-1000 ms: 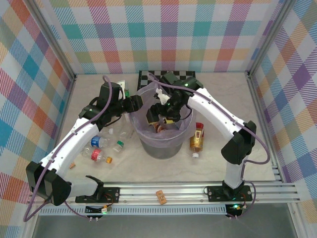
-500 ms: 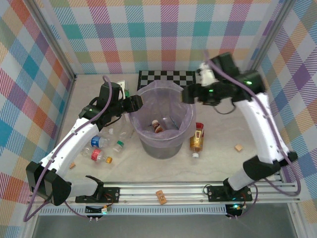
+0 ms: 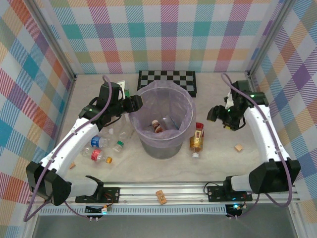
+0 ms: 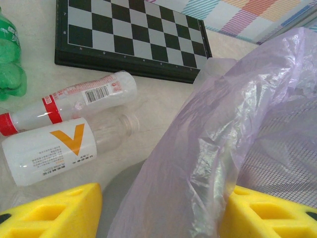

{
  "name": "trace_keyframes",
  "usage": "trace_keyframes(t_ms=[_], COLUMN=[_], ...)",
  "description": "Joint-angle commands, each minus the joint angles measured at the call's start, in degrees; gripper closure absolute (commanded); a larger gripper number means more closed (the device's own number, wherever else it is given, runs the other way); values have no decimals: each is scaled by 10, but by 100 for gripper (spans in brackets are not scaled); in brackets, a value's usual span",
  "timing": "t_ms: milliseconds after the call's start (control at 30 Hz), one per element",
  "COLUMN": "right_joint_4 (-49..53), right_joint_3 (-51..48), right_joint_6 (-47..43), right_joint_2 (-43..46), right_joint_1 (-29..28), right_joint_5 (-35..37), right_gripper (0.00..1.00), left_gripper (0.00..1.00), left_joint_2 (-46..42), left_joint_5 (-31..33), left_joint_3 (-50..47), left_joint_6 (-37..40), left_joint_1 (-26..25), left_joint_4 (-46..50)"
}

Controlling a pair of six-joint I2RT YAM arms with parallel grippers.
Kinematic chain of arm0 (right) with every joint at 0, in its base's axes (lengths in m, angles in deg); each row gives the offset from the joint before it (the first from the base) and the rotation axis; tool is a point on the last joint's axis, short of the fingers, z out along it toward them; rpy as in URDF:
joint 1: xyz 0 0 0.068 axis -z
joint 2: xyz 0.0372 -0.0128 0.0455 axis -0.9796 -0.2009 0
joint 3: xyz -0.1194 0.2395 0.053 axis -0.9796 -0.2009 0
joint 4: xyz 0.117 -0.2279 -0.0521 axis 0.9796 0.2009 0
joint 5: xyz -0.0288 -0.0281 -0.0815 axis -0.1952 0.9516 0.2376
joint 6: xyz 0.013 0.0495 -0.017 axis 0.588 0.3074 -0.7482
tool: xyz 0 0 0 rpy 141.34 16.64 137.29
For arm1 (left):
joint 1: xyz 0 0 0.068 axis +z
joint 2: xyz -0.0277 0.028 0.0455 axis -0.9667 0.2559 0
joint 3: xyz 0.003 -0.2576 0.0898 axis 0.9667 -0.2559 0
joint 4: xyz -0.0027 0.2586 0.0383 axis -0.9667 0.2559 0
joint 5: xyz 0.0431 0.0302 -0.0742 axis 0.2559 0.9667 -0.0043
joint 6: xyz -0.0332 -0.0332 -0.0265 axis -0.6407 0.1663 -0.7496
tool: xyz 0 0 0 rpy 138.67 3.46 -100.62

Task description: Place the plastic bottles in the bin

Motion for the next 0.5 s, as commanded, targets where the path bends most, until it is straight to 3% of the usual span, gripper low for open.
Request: trace_keyframes(t_ms=[0, 167, 467], right_joint_4=[-78, -139, -210], right_joint_3=[-56, -112, -131], right_joint_6=[1, -8, 11], right_joint_2=[-9, -66, -158], right_joint_1=[2, -12, -50], right_joint_5=[-38, -113, -139], right_gripper=[22, 20, 16], left_gripper=[40, 40, 40], left_joint_2=[0, 3, 7], left_joint_5=[-8, -16, -17], left_joint_3=[-9, -9, -9], left_joint_6=[-5, -5, -10], left_joint_1=[5, 5, 5], left_joint_4=[4, 1, -5])
